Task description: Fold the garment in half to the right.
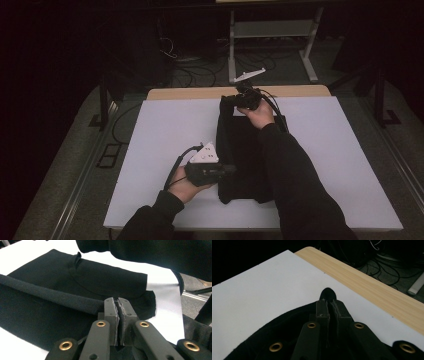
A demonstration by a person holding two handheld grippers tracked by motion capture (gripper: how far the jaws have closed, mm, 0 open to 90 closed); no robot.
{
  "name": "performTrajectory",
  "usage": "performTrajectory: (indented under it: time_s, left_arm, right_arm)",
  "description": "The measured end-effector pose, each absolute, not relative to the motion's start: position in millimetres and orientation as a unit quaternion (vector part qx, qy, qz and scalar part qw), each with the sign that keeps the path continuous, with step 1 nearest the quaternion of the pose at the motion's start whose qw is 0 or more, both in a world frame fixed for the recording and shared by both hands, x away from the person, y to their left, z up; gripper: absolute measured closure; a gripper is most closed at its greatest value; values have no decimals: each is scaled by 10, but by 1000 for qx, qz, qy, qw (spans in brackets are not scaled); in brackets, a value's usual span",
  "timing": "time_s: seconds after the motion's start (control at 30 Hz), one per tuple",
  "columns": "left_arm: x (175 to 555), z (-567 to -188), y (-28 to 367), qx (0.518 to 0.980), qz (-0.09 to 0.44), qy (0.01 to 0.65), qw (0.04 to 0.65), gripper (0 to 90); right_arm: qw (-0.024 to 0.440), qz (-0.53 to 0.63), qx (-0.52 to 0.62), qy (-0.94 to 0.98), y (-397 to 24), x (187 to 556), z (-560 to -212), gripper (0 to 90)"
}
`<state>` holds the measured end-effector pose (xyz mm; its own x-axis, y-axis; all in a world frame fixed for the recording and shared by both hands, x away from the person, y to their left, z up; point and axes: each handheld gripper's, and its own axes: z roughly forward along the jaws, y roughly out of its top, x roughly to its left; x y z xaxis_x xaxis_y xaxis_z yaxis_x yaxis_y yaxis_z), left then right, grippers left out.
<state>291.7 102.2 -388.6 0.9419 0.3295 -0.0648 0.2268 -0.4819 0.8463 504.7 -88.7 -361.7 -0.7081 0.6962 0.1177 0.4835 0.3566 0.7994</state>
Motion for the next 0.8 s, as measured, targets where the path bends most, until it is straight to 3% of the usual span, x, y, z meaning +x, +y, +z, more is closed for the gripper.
performTrajectory:
  time_s: [0.8]
  left_arm:
    - [3011, -3967, 498, 859, 21, 145, 491, 851]
  right_arm:
    - [129, 435, 394, 799, -1375, 5001, -3678, 827]
